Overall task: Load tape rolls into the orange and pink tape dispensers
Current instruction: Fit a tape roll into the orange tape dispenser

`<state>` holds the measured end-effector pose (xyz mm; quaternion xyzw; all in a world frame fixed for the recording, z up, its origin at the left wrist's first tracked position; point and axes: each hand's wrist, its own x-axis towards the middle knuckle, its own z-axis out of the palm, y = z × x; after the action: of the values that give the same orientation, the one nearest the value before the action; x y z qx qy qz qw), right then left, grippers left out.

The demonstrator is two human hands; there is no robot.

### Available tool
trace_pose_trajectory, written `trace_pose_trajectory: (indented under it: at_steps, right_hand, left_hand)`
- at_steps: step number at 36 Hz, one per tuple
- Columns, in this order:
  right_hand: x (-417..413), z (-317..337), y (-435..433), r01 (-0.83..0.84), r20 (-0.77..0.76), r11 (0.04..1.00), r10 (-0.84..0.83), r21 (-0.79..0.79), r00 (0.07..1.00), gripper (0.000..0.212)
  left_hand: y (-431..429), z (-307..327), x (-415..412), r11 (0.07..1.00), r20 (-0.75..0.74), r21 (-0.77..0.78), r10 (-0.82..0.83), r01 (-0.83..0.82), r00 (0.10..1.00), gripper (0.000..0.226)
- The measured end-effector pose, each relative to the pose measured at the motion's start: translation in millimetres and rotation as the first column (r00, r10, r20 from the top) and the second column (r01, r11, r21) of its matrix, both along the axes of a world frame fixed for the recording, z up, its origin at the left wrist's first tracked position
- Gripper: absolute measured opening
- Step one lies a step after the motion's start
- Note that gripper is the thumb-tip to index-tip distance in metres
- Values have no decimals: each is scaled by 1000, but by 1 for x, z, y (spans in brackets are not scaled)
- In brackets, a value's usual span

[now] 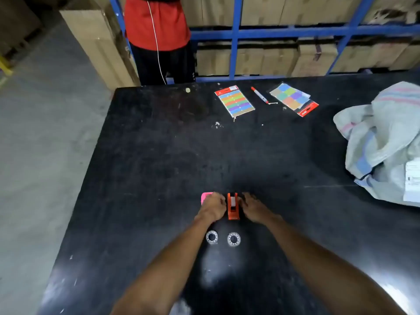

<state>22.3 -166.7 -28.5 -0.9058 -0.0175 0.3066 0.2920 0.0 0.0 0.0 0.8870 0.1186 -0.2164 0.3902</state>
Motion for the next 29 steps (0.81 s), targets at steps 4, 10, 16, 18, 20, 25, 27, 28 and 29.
trace_pose_trajectory:
  at_steps: [4,10,16,18,20,25,27,28,29]
  right_hand:
    - [5,-9,11,79,-26,996,-78,31,997,45]
    - [9,-23,19,77,-39,991,-73,107,997,42]
    - [-1,-31,14,220,55,952,-236,213,970,33]
    - [-7,-25,14,236,13,940,-247,245,969,30]
    - [-13,-23,12,242,-9,938,-248,249,969,33]
    - [-14,-14,5,250,5,934,-260,254,966,37]
    - [-14,-5,2,245,14,932,-258,267,966,39]
    - [-14,-1,0,241,21,930,-256,278,966,40]
    - [-15,2,-2,233,28,927,-252,292,967,40]
  left_hand:
    - [-6,-1,14,989,-57,121,-81,88,995,26]
    - [-16,-21,28,984,-90,134,-109,120,990,27]
    - [-18,-34,26,998,-140,27,-57,62,988,22]
    - [-15,-43,23,999,-148,6,-38,39,988,19]
    - [-15,-47,18,999,-157,-4,-37,37,987,12]
    - [-17,-37,8,992,-105,-120,13,-26,994,10]
    - [-17,-31,4,981,-100,-187,26,-44,995,13]
    - [-19,-26,2,973,-111,-222,37,-61,993,16]
    - [-22,-21,0,958,-130,-271,57,-91,990,18]
